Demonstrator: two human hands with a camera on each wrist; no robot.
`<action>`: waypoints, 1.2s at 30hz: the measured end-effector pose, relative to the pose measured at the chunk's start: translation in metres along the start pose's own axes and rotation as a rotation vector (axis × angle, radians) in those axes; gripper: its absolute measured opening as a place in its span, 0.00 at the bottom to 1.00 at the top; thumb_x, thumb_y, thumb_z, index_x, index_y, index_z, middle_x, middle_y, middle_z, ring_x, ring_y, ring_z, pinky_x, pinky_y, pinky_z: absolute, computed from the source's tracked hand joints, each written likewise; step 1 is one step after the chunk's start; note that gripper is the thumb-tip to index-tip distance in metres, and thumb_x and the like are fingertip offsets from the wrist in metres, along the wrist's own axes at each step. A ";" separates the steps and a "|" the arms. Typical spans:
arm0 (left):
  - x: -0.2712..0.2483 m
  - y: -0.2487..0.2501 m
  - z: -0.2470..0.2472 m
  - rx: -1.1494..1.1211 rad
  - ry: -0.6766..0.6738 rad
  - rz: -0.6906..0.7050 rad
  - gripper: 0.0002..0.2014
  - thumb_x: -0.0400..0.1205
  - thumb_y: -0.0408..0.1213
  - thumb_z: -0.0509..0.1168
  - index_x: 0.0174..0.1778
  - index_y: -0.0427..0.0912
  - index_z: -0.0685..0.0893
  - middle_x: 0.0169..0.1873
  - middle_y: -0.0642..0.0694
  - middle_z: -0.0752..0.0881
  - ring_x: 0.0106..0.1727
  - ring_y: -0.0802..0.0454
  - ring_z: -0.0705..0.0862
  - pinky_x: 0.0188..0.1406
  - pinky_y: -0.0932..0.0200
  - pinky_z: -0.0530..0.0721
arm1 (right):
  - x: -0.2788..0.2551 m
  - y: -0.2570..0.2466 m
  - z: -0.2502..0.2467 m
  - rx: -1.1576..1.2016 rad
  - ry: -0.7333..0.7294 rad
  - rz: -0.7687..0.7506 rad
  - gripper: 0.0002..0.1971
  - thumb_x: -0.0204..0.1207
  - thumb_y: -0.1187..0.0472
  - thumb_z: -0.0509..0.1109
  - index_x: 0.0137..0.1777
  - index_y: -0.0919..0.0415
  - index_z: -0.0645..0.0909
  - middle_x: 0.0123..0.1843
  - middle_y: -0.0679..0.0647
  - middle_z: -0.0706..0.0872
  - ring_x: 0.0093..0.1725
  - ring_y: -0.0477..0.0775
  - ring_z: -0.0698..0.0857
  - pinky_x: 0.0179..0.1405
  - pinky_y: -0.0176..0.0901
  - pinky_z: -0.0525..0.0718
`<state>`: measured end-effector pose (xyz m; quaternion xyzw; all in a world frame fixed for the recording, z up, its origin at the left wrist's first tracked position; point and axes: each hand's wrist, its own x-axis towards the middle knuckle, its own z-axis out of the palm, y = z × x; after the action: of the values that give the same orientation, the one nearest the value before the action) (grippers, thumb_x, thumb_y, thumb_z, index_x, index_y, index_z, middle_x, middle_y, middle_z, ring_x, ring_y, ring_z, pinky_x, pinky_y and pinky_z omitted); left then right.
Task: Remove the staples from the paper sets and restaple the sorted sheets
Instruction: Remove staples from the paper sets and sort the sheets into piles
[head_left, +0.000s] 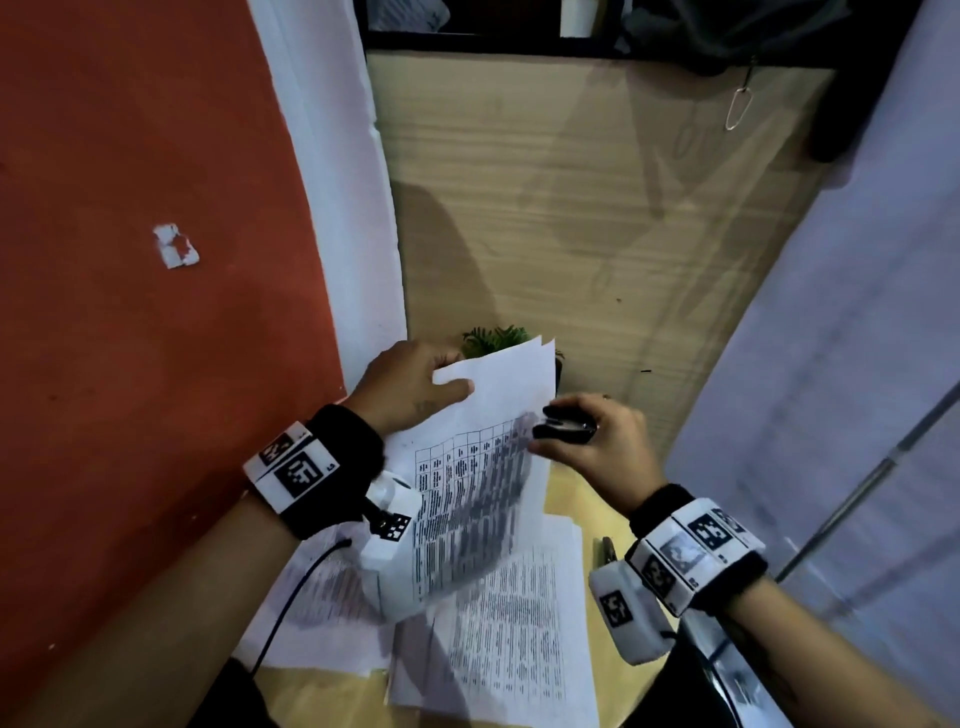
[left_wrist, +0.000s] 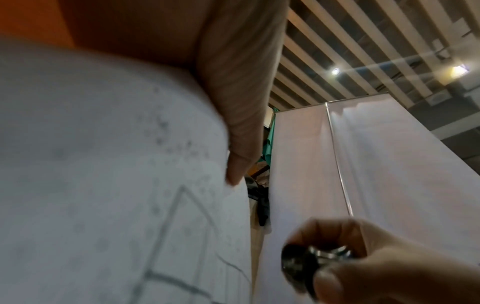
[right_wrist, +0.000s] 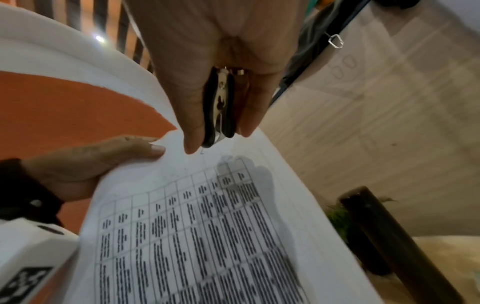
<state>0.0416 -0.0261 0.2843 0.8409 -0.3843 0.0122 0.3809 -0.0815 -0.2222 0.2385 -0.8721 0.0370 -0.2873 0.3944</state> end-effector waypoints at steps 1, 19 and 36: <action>0.001 -0.002 0.000 0.022 -0.001 0.008 0.29 0.63 0.64 0.58 0.40 0.40 0.85 0.39 0.41 0.88 0.46 0.40 0.86 0.50 0.40 0.82 | -0.001 0.006 0.004 -0.002 -0.020 0.031 0.19 0.57 0.60 0.85 0.47 0.61 0.87 0.44 0.51 0.89 0.46 0.48 0.88 0.52 0.44 0.85; 0.008 -0.019 -0.011 -0.150 -0.035 0.068 0.19 0.60 0.64 0.71 0.30 0.50 0.84 0.27 0.54 0.80 0.31 0.62 0.76 0.35 0.58 0.70 | 0.017 0.019 0.012 0.595 -0.325 0.293 0.23 0.50 0.76 0.82 0.45 0.59 0.88 0.59 0.61 0.80 0.51 0.51 0.87 0.55 0.39 0.85; -0.040 -0.081 0.044 -0.855 0.292 -0.346 0.46 0.44 0.51 0.86 0.57 0.37 0.81 0.46 0.47 0.91 0.48 0.52 0.89 0.47 0.56 0.88 | 0.019 0.030 -0.007 0.726 -0.275 0.479 0.40 0.20 0.47 0.89 0.41 0.56 0.88 0.38 0.49 0.90 0.33 0.42 0.85 0.20 0.27 0.73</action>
<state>0.0550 0.0040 0.1891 0.6499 -0.1516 -0.0925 0.7390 -0.0647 -0.2527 0.2297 -0.6742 0.0818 -0.0639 0.7312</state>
